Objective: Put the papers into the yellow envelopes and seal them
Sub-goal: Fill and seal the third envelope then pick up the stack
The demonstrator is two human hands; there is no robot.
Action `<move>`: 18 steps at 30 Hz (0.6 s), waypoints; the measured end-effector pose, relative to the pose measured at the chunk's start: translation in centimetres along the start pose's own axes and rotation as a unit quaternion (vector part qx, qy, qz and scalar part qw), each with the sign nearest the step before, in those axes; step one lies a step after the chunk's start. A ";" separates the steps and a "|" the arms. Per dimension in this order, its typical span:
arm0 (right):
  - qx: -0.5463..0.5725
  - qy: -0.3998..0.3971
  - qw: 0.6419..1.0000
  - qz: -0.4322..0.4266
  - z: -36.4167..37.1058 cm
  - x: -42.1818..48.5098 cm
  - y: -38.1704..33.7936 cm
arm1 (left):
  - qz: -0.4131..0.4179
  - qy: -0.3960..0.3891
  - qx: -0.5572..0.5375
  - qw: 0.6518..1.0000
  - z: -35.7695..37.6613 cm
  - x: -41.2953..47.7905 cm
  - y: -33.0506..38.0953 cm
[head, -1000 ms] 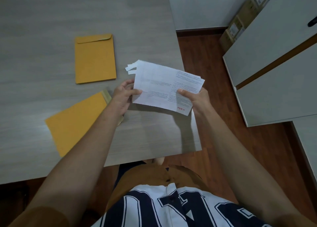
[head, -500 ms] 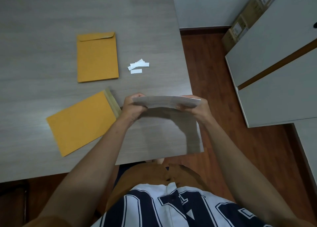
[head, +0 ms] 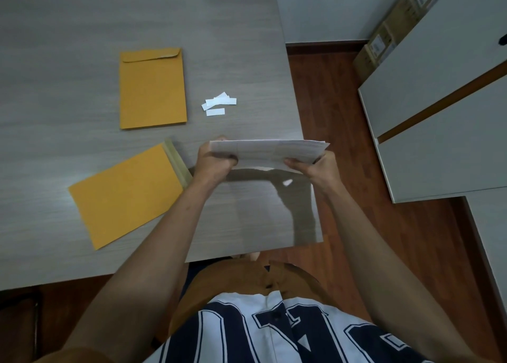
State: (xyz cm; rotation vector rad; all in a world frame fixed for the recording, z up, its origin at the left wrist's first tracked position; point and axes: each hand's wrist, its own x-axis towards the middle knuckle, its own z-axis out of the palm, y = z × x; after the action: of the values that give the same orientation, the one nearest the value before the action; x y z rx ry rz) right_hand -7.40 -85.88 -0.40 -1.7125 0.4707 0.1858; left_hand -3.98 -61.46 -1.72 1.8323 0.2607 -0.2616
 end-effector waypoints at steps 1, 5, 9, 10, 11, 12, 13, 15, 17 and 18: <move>-0.018 0.004 1.000 0.001 0.1 0.0 0.1 | 0.002 0.000 0.001 1.000 -0.1 -0.1 -0.1; -0.052 -0.027 0.998 -0.020 0.3 -0.5 0.5 | -0.016 0.004 0.001 1.000 -0.1 -0.5 -1.2; -0.039 -0.012 0.999 -0.022 0.3 -0.3 0.7 | -0.006 0.013 0.018 1.000 0.2 -0.3 -1.2; -0.046 0.001 0.999 -0.011 0.4 -0.1 0.7 | -0.008 0.016 0.030 0.999 0.4 -0.3 -1.2; -0.055 0.009 0.998 -0.005 0.6 -0.1 0.7 | -0.021 0.023 0.031 0.999 0.7 -0.4 -1.3; -0.060 0.013 0.998 -0.002 0.7 -0.1 0.6 | -0.043 0.033 0.019 0.998 0.8 -0.4 -1.4; -0.059 0.016 0.998 0.000 0.8 0.0 0.5 | -0.066 0.040 0.008 0.997 1.0 -0.4 -1.3; -0.048 0.012 0.999 0.001 0.9 0.2 -0.1 | -0.065 0.034 -0.003 0.997 0.7 -0.2 -0.9; -0.043 -0.010 0.999 -0.002 1.2 0.4 -0.8 | -0.031 0.020 0.002 0.999 -0.3 -0.2 -0.3; -0.041 -0.025 0.999 -0.006 1.6 0.6 -1.2 | -0.025 0.024 0.002 0.999 -1.1 -0.3 0.0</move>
State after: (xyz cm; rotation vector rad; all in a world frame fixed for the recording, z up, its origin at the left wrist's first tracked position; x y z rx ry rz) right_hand -6.17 -84.32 0.17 -1.7867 0.4210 0.2415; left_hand -4.19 -60.37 -1.33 1.8387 0.3407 -0.2541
